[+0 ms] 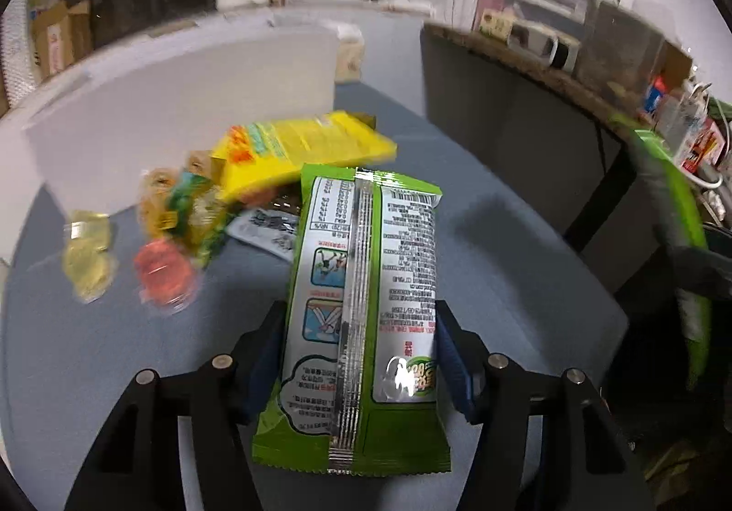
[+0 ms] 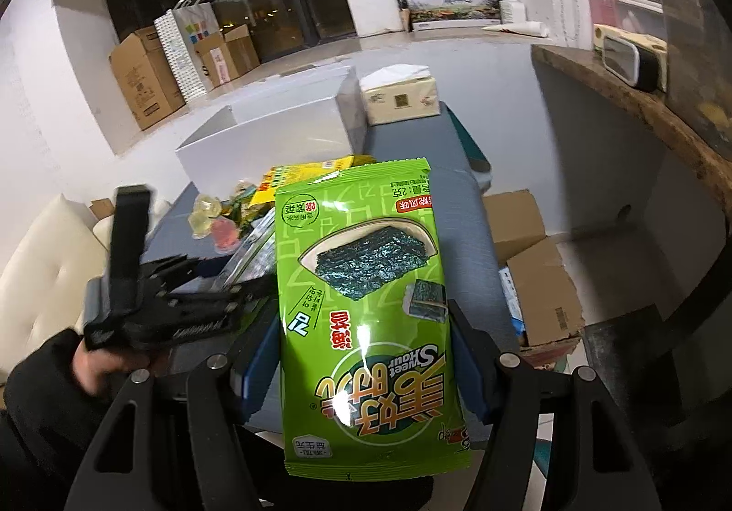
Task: Organize snacks
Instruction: 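Lower both green packets into the white box and open both tools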
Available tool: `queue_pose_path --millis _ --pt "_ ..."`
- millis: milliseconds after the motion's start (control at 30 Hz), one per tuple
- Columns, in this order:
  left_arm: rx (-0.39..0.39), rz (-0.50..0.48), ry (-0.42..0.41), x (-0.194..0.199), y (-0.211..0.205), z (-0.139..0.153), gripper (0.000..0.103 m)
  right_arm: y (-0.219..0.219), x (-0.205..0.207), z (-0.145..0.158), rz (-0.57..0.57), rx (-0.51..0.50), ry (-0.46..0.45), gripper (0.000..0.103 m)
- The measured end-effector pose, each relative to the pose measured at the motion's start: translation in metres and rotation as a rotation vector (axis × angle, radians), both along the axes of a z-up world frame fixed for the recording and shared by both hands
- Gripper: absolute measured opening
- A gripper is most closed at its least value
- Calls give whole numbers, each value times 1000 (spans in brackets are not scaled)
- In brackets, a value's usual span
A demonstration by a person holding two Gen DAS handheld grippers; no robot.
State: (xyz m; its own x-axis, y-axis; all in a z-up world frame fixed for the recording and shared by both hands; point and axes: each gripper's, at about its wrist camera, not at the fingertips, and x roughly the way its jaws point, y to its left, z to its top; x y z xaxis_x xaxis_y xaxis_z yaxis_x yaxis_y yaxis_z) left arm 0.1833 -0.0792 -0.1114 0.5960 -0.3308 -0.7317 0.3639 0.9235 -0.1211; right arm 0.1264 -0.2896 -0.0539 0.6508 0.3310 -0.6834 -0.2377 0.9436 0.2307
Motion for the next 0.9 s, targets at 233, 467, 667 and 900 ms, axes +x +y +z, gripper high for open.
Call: queue_pose_path --millis 233,467,667,900 --pt "-135 240 -74 -22 58 52 66 36 27 6 59 22 -48 71" --pt "-90 373 -179 9 99 97 66 78 80 32 123 56 -113 71" --pt "-82 449 -206 75 131 120 66 117 159 60 160 71 -143 71" --pt "-66 481 -190 168 147 133 67 149 265 76 107 66 -107 71"
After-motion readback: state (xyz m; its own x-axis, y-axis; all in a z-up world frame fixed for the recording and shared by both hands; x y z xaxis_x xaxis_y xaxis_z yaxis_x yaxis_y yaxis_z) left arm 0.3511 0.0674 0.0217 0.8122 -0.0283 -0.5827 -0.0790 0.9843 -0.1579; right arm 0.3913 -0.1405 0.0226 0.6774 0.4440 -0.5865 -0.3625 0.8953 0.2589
